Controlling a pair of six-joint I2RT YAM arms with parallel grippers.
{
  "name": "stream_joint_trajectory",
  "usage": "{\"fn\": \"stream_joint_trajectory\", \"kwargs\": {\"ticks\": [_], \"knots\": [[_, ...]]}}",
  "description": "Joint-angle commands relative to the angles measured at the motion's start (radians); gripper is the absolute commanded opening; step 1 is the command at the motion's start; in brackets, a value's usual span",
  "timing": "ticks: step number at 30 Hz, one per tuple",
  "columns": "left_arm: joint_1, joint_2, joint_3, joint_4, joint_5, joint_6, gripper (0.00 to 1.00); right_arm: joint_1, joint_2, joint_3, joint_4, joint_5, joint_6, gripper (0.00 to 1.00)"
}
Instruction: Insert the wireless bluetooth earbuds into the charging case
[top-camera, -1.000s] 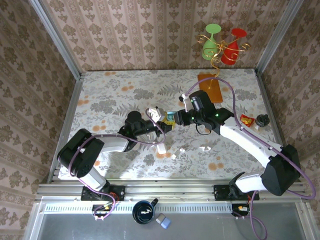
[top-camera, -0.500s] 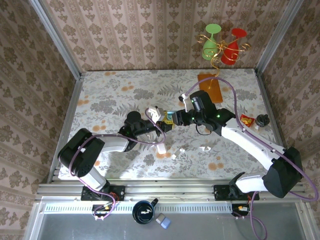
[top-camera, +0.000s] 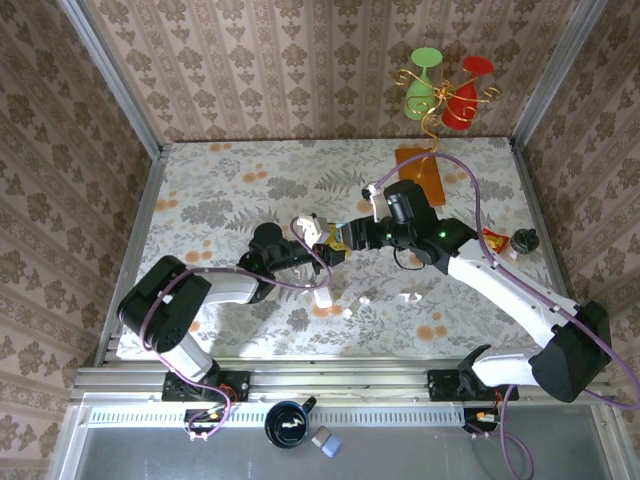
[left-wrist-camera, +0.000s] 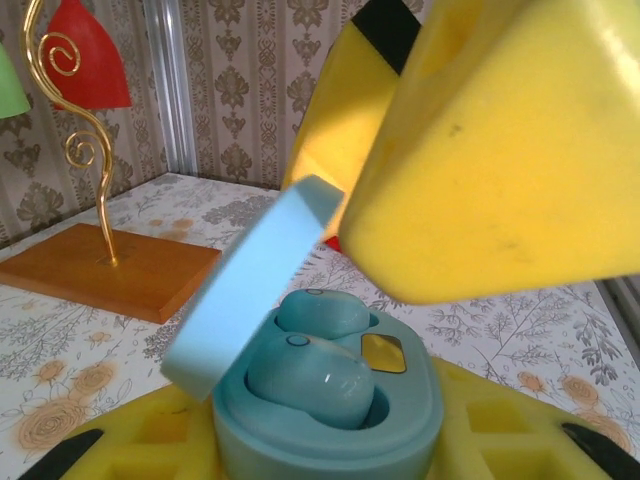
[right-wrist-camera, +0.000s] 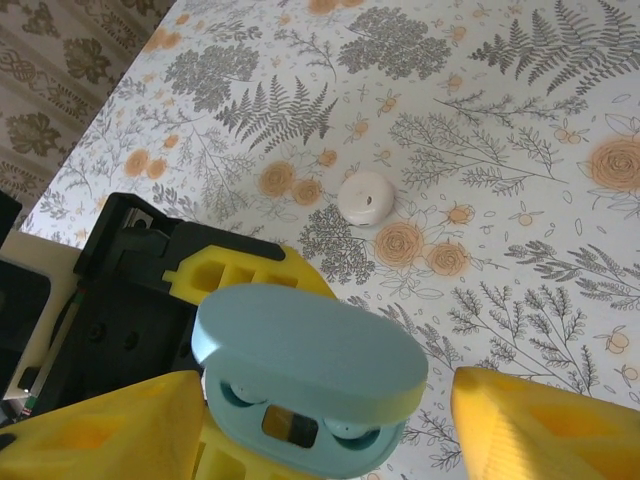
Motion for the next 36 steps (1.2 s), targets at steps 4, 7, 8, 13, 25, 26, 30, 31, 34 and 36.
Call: {"fn": "stream_joint_trajectory", "kwargs": {"ticks": [4, 7, 8, 13, 25, 26, 30, 31, 34, 36], "knots": [[0.005, 0.016, -0.005, 0.059, 0.044, -0.020, 0.16, -0.010, -0.014, 0.035, 0.044, 0.012, 0.013, 0.71], [0.005, 0.016, -0.005, 0.060, 0.039, -0.024, 0.16, -0.013, -0.021, 0.031, 0.054, -0.001, 0.013, 0.74], [0.004, 0.015, -0.005, 0.060, 0.039, -0.024, 0.16, -0.014, -0.024, 0.028, 0.059, -0.004, 0.015, 0.74], [0.005, 0.018, -0.001, 0.061, 0.028, -0.033, 0.16, -0.025, -0.047, 0.003, 0.096, -0.053, 0.036, 0.81], [0.020, 0.009, -0.001, 0.182, 0.016, -0.132, 0.16, -0.184, -0.106, -0.176, 0.313, -0.331, 0.421, 0.85], [0.022, 0.000, -0.001, 0.181, 0.003, -0.136, 0.16, -0.203, -0.111, -0.208, 0.373, -0.376, 0.478, 0.85], [0.032, -0.013, 0.015, 0.182, -0.004, -0.152, 0.16, -0.235, -0.088, -0.315, 0.627, -0.556, 0.641, 0.83], [0.033, -0.011, 0.021, 0.182, -0.004, -0.153, 0.16, -0.237, -0.079, -0.335, 0.693, -0.583, 0.681, 0.82], [0.032, -0.005, 0.036, 0.182, -0.003, -0.158, 0.16, -0.236, -0.052, -0.378, 0.874, -0.631, 0.795, 0.81], [0.031, -0.005, 0.041, 0.182, 0.005, -0.151, 0.16, -0.237, -0.026, -0.394, 0.976, -0.648, 0.872, 0.80]]}}
